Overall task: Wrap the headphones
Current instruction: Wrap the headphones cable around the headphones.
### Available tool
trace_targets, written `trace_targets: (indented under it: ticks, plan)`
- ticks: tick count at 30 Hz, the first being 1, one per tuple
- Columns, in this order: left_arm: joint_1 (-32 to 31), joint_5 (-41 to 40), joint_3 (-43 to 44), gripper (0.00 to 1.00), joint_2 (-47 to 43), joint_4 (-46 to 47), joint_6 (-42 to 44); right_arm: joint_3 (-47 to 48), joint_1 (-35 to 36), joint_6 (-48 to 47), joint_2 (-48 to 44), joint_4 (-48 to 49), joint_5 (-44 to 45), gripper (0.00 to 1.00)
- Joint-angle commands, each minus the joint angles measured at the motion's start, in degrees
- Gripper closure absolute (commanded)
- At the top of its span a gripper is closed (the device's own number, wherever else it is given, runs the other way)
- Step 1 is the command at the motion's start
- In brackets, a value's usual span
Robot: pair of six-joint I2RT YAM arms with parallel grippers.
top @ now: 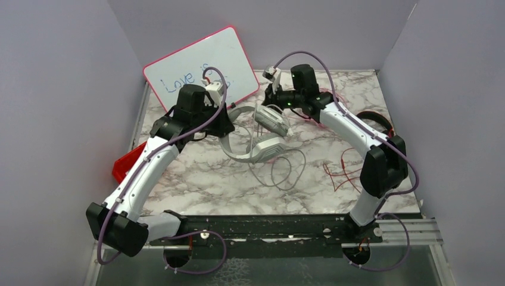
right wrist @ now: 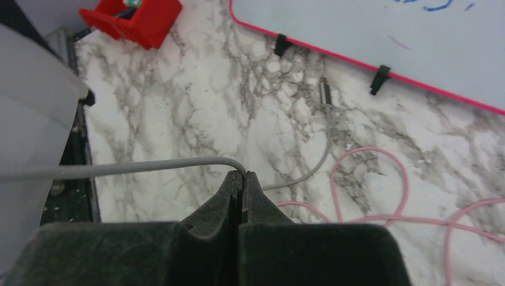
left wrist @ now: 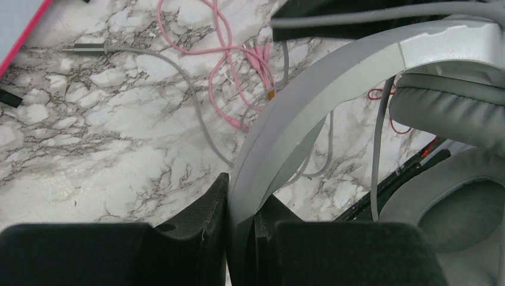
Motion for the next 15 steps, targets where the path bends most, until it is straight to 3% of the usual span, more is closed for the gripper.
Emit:
trace_targets:
  ticks: [1, 9, 12, 15]
  plan:
    - [-0.25, 3.84, 5.41, 1.0, -2.67, 8.66, -4.99, -7.93, -0.77, 8.4, -4.14, 7.96, -9.53, 1.0]
    - [-0.23, -1.94, 9.71, 1.0, -1.04, 13.15, -10.61, -16.57, -2.68, 30.12, -5.86, 25.12, -19.17, 0.99]
    - [0.06, -3.88, 9.71, 1.0, -0.48, 14.06, -13.68, -20.6, -2.67, 39.98, -6.11, 37.38, -21.71, 0.96]
    - [0.1, -4.77, 10.02, 1.0, 0.05, 15.14, -15.55, -22.37, -2.69, 43.96, -5.7, 41.41, -21.19, 0.91]
